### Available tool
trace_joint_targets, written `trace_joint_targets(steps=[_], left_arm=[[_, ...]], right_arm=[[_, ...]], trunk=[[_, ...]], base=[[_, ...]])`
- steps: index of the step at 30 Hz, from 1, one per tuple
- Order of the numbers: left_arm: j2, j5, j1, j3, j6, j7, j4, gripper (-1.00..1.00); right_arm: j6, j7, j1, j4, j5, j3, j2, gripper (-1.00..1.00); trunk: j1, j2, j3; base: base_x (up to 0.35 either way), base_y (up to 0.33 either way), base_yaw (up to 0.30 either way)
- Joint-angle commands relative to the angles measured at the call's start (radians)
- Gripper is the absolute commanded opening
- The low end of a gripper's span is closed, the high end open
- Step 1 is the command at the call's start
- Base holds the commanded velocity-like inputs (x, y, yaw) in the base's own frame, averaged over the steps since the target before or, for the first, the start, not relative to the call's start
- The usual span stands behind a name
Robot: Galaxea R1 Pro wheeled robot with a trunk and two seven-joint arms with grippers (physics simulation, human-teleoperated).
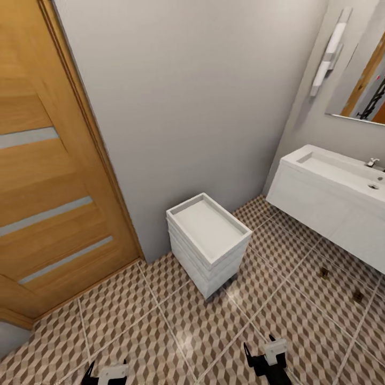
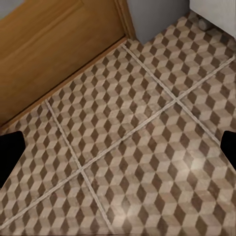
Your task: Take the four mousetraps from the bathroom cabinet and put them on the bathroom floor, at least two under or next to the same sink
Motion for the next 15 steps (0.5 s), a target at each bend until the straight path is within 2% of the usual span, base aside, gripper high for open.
trace_joint_targets(steps=[1, 15], left_arm=[[0.001, 0.003, -0.001, -0.008, 0.000, 0.010, -0.003, 1.00], [0.001, 0.003, -0.001, -0.008, 0.000, 0.010, -0.003, 1.00]], right_arm=[[-0.002, -0.006, 0.000, 0.000, -0.003, 0.009, 0.000, 1.00], [-0.002, -0.006, 0.000, 0.000, -0.003, 0.009, 0.005, 1.00]], trunk=[[0.000, -0.002, -0.002], [0.000, -0.002, -0.002]], base=[[0.000, 0.000, 0.288], [0.000, 0.000, 0.288]])
